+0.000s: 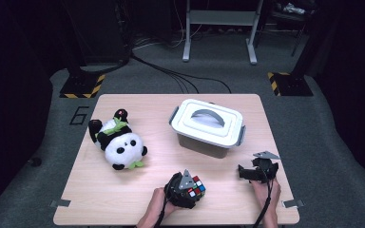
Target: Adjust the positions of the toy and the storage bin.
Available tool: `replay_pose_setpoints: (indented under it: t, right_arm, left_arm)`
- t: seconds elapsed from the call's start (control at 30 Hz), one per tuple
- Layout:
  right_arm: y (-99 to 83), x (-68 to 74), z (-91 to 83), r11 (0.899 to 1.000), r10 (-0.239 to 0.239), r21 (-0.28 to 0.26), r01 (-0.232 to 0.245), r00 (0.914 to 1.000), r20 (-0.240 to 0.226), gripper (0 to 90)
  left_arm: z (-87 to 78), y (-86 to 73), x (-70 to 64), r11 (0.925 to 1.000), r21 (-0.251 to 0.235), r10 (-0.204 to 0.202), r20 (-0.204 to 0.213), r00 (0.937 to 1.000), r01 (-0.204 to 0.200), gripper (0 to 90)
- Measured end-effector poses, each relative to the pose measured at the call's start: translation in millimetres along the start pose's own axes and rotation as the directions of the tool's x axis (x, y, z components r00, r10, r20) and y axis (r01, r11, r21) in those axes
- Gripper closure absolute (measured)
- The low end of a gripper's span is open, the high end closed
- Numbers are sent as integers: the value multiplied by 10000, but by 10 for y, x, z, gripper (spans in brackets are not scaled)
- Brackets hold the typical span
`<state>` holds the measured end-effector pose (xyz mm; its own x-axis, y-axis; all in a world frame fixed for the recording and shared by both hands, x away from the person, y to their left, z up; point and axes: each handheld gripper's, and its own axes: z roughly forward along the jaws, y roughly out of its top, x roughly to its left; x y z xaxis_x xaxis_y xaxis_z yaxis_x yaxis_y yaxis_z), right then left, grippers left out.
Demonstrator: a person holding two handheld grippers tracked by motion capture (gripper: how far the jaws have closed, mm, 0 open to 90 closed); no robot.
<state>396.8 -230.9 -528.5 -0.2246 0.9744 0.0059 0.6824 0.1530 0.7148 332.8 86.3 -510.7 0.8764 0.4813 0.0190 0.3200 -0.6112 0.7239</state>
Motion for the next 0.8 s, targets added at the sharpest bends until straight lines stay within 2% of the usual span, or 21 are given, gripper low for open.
replay_pose_setpoints:
  t: [0.13, 0.33, 0.57, 0.8]
  right_arm:
    - [0, 0, 0, 10000, -4, -1, 4, 10000, -1, 0]
    - [0, 0, 1, 10000, -3, -5, 3, 10000, 0, 0]
    - [1, 1, 1, 10000, 1, -8, -1, 10000, 1, 0]
    - [0, 1, 1, 10000, 1, -3, -1, 10000, 1, 0]
  left_arm:
    - [-36, -9, 7, 9999, -146, 12, -52, 10000, -13, 342]
    - [-177, -38, 26, 9984, -529, -209, -238, 9995, 196, 342]
    - [-396, -131, 106, 9981, -508, -384, -603, 9974, 353, 342]
    - [-569, -295, 233, 9967, -358, -762, -1053, 9915, 728, 342]
